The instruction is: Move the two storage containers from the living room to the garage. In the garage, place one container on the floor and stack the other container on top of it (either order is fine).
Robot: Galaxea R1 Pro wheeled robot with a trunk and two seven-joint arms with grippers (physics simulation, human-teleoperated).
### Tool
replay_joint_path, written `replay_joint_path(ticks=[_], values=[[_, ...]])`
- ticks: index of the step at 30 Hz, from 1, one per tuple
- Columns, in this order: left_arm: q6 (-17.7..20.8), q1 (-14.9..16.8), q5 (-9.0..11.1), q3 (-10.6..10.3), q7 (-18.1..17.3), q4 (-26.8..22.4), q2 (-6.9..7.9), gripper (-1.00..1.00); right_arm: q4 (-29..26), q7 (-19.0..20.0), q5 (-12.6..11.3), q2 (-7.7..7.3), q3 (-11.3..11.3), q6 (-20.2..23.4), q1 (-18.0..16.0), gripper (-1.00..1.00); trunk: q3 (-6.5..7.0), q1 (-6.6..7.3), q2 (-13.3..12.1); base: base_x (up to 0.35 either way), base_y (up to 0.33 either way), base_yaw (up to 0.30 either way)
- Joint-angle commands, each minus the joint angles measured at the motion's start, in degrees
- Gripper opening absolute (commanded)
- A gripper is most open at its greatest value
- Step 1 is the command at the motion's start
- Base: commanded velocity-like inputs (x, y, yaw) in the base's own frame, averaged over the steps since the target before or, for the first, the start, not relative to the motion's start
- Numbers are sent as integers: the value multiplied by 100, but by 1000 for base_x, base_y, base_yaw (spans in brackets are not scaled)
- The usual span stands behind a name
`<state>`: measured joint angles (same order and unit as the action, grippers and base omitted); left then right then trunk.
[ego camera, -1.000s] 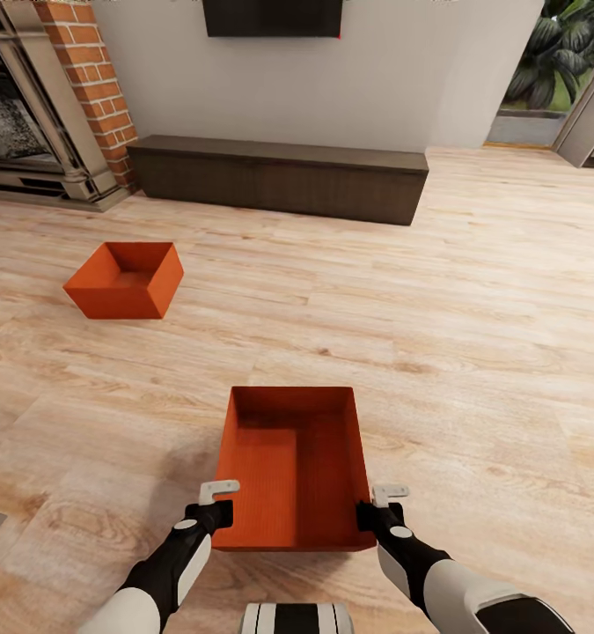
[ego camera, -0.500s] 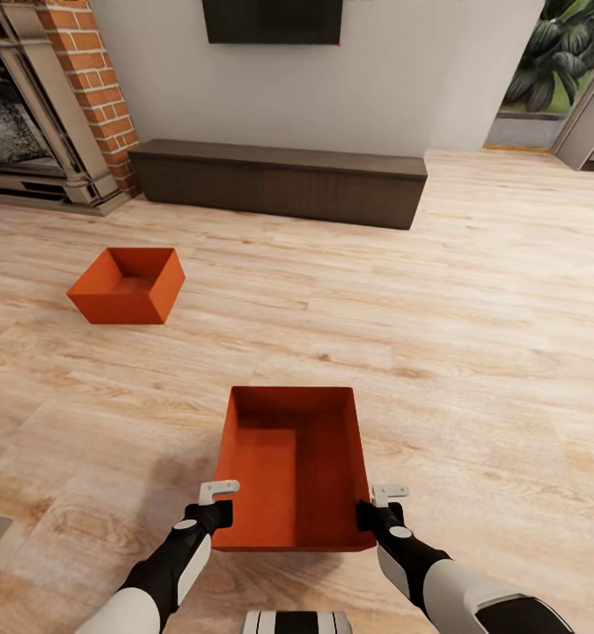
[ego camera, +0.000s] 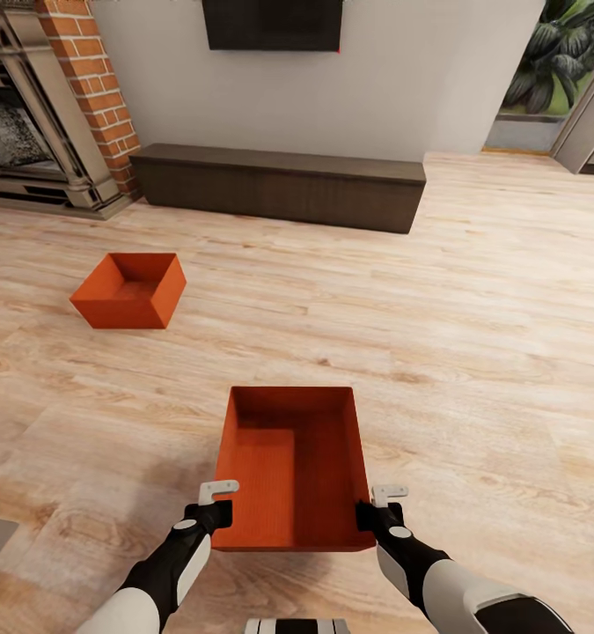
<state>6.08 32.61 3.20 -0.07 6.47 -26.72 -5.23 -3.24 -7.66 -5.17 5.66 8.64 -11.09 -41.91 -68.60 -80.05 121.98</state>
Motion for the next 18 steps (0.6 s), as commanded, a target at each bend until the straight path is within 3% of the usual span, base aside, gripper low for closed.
replay_joint_path(ticks=[1, 18], values=[[33, -1, 6, 60, 38, -16, -6, -100, -1, 19, -10, 31, -49, -7, -1, -100, 15, 23, -40, 0, 0, 0], [33, -1, 14, 68, 38, 27, -4, -100, -1, 19, -10, 21, -55, -7, -1, -100, 320, 397, -722, 0, 0, 0]])
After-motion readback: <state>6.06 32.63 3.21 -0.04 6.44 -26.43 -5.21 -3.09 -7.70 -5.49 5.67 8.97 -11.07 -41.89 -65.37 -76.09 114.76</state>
